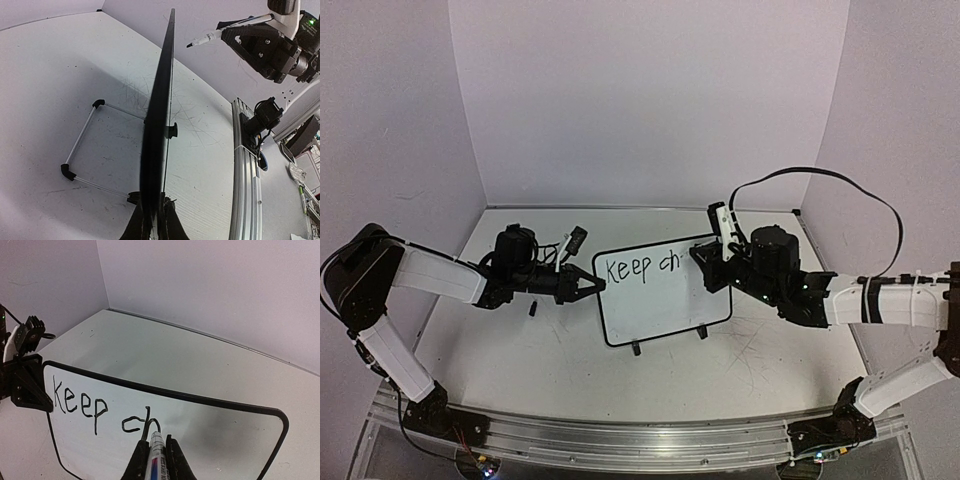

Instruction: Write a sentence on the whiteboard

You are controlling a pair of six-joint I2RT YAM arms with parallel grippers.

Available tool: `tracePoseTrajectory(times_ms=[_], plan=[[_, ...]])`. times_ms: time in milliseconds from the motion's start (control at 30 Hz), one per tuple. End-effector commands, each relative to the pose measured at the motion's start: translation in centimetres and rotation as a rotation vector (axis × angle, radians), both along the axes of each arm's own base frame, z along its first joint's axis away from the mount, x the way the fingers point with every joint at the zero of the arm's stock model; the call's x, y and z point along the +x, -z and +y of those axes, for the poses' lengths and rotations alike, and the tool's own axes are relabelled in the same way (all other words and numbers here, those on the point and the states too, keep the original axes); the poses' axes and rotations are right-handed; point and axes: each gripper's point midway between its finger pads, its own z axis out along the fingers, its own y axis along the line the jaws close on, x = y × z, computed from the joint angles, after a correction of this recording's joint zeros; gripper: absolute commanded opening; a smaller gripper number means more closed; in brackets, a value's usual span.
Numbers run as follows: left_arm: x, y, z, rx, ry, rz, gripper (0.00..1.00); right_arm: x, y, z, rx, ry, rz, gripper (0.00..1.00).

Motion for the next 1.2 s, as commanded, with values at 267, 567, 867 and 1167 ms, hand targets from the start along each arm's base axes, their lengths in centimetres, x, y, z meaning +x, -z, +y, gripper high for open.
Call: tracePoseTrajectory(times_ms=[267,567,867,1167], plan=[[2.1,0.0,0.7,0.053,-0.099,-0.07,0.0,-0.1,-1.6,0.3,0.039,-0.015,-0.032,0.0],[2.1,-0.2,0.5,0.048,-0.092,-0.074,0.0,0.7,-1.8,-1.1,0.038,0.077,-0.047,0.0],[1.9,-0.3,0.4,0.047,-0.085,-0.074,0.0,1.2,-1.3,-1.6,0.035,0.123,-0.044,0.0],[2.0,-0.2,0.3,0.047,-0.081,-0.077,0.0,1.6,-1.2,-1.3,0.041,0.125,-0.054,0.0]])
